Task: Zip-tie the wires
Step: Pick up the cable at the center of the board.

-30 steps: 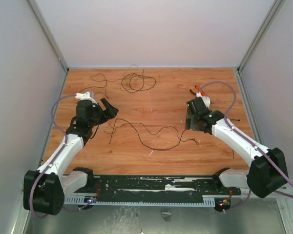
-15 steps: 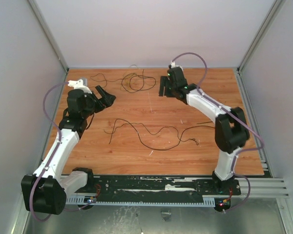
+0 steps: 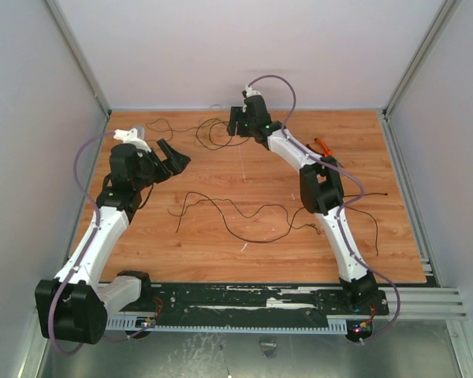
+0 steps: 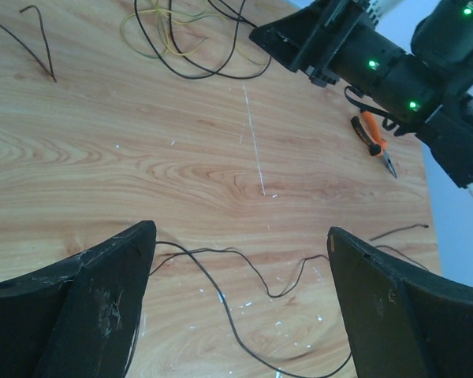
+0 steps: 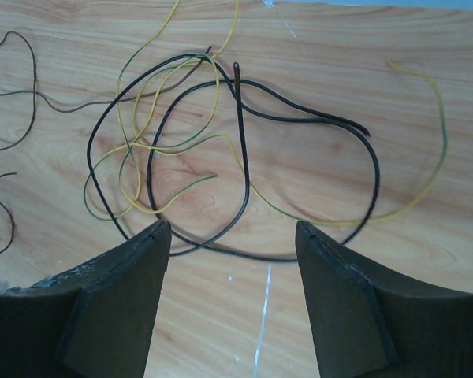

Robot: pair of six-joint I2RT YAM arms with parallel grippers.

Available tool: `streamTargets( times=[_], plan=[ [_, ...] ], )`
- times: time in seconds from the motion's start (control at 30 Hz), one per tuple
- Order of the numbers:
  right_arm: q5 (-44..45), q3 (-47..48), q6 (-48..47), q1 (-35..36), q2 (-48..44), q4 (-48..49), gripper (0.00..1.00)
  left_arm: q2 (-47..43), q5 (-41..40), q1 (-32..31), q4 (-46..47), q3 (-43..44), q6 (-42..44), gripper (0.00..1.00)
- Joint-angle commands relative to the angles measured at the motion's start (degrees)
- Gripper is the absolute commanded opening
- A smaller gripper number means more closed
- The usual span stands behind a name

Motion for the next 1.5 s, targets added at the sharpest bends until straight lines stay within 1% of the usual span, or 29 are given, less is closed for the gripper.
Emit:
streamTargets(
  times=[0.0, 0.33, 0.43, 0.73, 1.1, 1.2, 1.37, 1.43, 1.47],
  plan=[
    [-2.5, 5.5, 0.0, 0.3, 3.5, 3.0, 0.65, 1.0, 1.3, 0.4, 0.4, 0.0, 0.7, 0.95],
    [-7.7, 5.1, 2.2, 0.4, 8.6, 8.5, 0.62, 2.4, 1.4, 0.5, 0.6, -0.4, 1.0, 0.95],
    [-7.6, 5.1, 2.0, 0.4, 9.0, 9.4, 0.61, 2.9, 1.3, 0.5, 0.9, -0.9, 1.1, 0.95],
    [-8.5, 5.6, 1.0, 0.5, 10.5, 11.3, 0.52, 4.7, 1.3, 0.5, 1.2, -0.7, 1.7, 0.95],
    [-8.3, 6.0, 1.7, 0.7, 12.4, 11.8, 0.46, 5.2, 1.1, 0.5, 1.4, -1.0, 1.8, 0.95],
    [-8.6, 6.0, 2.0, 0.8, 12.8, 12.1, 0.39, 5.4, 1.2, 0.5, 1.4, -0.9, 1.9, 0.95],
    [-8.8, 6.1, 1.7, 0.8, 12.5, 12.0, 0.12, 5.3, 1.3, 0.5, 1.4, -0.8, 2.0, 0.95],
    [-9.4, 6.0, 1.2, 0.8, 11.0, 11.6, 0.01, 5.2, 2.0, 0.6, 1.4, -0.5, 2.2, 0.95],
    [-10.0, 6.1, 0.6, 0.9, 10.1, 11.3, 0.00, 4.9, 2.9, 0.7, 1.4, -0.2, 2.3, 0.95]
  ],
)
